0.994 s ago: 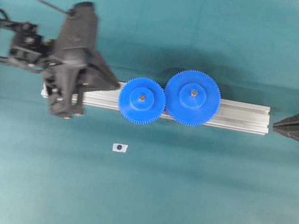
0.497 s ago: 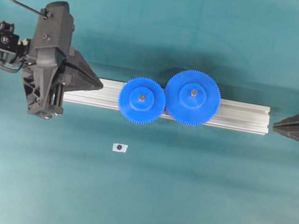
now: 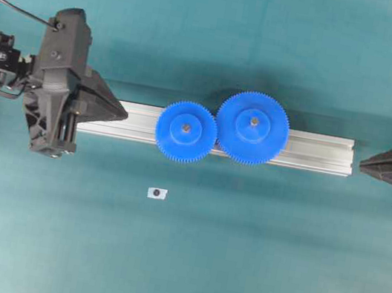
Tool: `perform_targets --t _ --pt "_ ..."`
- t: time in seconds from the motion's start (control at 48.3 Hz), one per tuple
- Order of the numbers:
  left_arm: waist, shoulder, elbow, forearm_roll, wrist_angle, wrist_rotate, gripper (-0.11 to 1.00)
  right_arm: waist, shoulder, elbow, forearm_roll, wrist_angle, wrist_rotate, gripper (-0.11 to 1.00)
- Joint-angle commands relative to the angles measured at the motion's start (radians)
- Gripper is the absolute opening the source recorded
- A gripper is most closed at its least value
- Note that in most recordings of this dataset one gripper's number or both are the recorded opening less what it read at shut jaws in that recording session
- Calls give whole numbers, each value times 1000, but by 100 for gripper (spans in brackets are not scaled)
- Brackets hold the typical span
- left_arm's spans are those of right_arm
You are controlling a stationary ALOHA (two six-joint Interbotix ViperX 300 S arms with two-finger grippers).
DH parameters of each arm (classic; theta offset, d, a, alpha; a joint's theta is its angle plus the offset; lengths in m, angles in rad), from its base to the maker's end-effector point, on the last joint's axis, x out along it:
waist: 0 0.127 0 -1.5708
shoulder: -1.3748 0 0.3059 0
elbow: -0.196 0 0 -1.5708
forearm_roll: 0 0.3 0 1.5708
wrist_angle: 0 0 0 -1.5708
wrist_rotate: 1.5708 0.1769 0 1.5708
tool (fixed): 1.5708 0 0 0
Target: Find the location of the shaft and insert the small gear.
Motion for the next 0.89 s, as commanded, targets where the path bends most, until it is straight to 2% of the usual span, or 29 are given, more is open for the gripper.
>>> perform_targets --t 0.0,0.87 --pt "-5 -15 -11 3 -5 2 0 2 8 -11 2 -9 9 12" --pt "-6 -26 6 3 -5 -3 0 2 8 -8 2 -9 9 12"
